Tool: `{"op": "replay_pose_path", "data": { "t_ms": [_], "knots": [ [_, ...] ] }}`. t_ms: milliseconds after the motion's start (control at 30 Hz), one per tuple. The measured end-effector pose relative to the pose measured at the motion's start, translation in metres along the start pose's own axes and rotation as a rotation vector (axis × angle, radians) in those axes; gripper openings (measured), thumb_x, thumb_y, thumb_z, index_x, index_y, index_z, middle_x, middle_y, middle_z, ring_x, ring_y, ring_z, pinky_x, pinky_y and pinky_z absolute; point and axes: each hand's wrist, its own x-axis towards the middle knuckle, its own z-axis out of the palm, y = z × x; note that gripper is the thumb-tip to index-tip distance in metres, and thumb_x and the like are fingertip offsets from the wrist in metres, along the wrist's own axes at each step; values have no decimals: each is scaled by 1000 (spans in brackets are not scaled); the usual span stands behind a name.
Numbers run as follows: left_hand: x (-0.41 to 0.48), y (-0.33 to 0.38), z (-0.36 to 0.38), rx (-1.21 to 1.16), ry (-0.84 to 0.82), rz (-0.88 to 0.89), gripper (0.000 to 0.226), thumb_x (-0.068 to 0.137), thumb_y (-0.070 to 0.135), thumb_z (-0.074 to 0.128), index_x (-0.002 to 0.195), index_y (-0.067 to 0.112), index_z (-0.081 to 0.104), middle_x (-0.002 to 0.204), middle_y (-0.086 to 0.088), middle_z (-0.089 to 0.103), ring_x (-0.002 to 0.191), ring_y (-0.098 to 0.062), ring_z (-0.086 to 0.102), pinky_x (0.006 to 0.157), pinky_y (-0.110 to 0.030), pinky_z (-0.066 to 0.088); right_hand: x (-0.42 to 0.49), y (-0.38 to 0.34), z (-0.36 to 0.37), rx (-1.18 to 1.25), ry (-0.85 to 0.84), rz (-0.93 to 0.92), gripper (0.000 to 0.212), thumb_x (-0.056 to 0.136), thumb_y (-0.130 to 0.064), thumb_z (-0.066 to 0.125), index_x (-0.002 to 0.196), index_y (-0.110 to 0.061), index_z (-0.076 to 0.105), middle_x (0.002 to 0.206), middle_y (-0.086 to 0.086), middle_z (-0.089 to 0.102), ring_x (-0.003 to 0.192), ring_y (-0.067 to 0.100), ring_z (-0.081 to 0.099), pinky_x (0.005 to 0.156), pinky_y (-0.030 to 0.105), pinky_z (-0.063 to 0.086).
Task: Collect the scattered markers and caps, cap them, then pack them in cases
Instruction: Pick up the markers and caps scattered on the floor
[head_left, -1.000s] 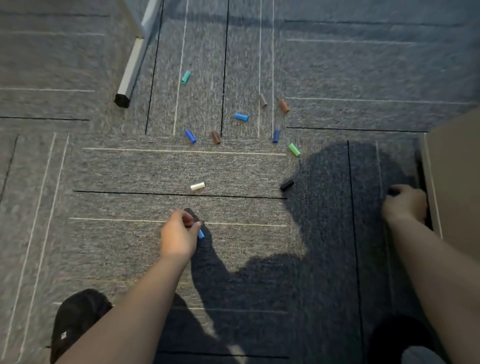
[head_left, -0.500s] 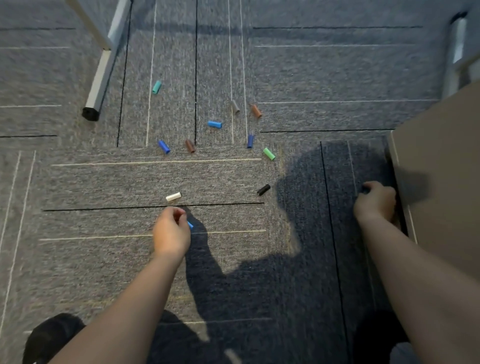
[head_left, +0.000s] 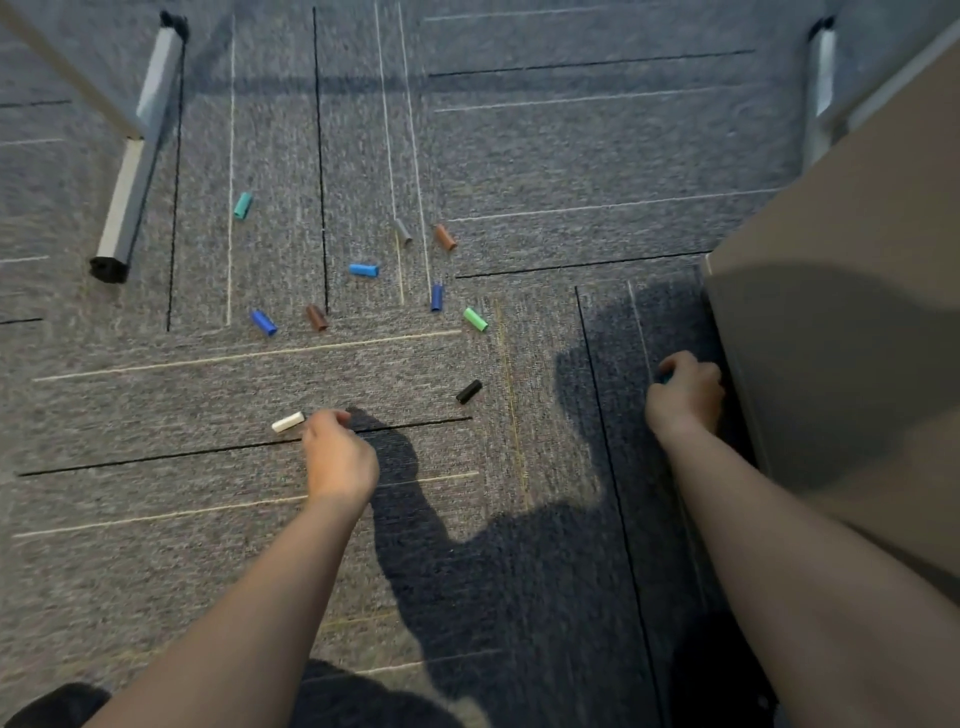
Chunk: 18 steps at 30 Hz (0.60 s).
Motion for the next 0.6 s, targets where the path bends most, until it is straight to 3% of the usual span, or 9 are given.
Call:
{"op": "replay_pose_path", "data": {
  "t_ms": [100, 200, 333, 400, 467, 600],
  "knots": [
    [-3, 8, 3, 57, -34, 65, 33, 97, 17, 47, 129, 10, 43, 136, -13, 38, 88, -17, 48, 79, -34, 42, -3, -4, 2, -4, -8, -34, 13, 91, -9, 55, 104, -10, 56, 121, 18, 46, 108, 38, 49, 89, 40, 42],
    [-4, 15, 7, 98, -76, 105, 39, 92, 31, 58, 126, 21, 43, 136, -10, 36, 97, -20, 49, 84, -39, 46, -8, -11, 5, 30, -31, -88, 8, 90, -12, 56, 97, -10, 54, 115, 17, 49, 101, 36, 51, 82, 36, 40],
    [-4, 27, 16, 88, -111, 185, 37, 89, 33, 61, 122, 21, 47, 131, -7, 40, 96, -14, 44, 85, -32, 42, -15, -27, 13, 79, -66, -156, 6, 91, -11, 54, 91, -13, 48, 108, 12, 49, 86, 27, 47, 72, 31, 36],
    [-4, 34, 20, 94, -121, 231, 36, 89, 31, 61, 121, 20, 47, 129, -7, 42, 92, -14, 47, 85, -32, 43, -19, -36, 18, 99, -80, -193, 5, 92, -11, 53, 93, -13, 48, 106, 10, 48, 85, 25, 47, 72, 31, 36],
    [0, 37, 21, 104, -107, 230, 36, 91, 28, 59, 123, 17, 46, 128, -8, 42, 85, -13, 50, 76, -29, 42, -22, -48, 23, 130, -109, -216, 5, 93, -12, 52, 96, -12, 47, 104, 7, 46, 86, 24, 47, 71, 31, 37],
    [15, 30, 3, 114, -21, 165, 38, 93, 24, 57, 127, 16, 43, 132, -11, 38, 87, -18, 49, 74, -30, 40, -28, -69, 31, 191, -163, -259, 12, 95, -12, 49, 106, -12, 44, 103, 3, 44, 88, 24, 51, 72, 36, 43]
  ]
}}
